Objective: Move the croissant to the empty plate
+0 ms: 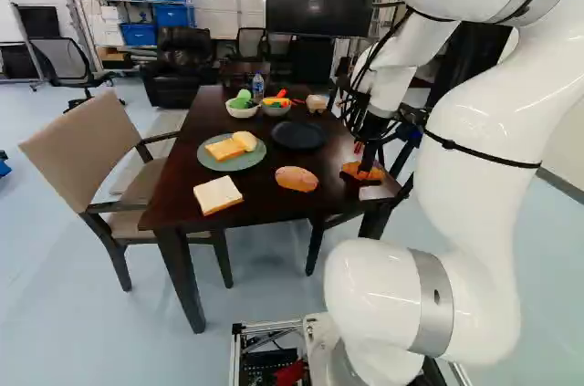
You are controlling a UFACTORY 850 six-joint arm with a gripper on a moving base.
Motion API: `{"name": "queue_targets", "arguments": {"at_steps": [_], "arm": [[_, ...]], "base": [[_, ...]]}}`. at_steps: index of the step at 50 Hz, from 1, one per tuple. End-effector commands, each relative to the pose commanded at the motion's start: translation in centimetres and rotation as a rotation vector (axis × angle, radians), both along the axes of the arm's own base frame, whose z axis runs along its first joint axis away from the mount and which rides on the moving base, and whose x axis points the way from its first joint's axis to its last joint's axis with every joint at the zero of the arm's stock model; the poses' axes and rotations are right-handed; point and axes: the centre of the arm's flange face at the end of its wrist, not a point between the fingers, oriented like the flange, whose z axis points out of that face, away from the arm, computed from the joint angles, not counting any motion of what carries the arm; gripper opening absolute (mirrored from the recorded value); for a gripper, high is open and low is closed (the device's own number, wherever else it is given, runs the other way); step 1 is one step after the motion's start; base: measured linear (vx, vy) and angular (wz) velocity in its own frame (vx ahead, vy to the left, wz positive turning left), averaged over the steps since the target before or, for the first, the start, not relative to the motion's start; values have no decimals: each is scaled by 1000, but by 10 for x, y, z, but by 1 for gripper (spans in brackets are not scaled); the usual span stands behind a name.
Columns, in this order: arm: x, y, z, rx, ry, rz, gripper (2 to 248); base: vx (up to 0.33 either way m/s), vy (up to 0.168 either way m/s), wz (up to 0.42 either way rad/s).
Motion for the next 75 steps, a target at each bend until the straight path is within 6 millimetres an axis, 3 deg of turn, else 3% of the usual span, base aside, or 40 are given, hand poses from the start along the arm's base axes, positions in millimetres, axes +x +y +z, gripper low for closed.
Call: {"name": "queue_targets", "arguments": {"at_steps": [8,9,13,14,18,19,29,30,34,35,61,75], "arm": [[0,0,0,0,0,0,230],[0,0,0,0,0,0,218],[0,0,0,0,-1,0,218],[0,0,0,-1,-1,0,206],[0,0,0,-3,-5,-1,206],[1,0,0,-3,-6,-1,194],[2,-1,0,-13,-25,-3,182],[2,-1,0,-14,-28,-3,170],[3,-2,0,-20,-39,-4,170],[4,-2,0,-21,-41,-4,159],[5,-2,1,-27,-53,-6,148],[5,-2,1,-27,-53,-6,124]], "base": [[0,0,0],[0,0,0],[0,0,0],[0,0,0],[0,0,0],[0,0,0],[0,0,0],[0,0,0],[0,0,0],[0,0,0],[0,0,0],[0,0,0]]}}
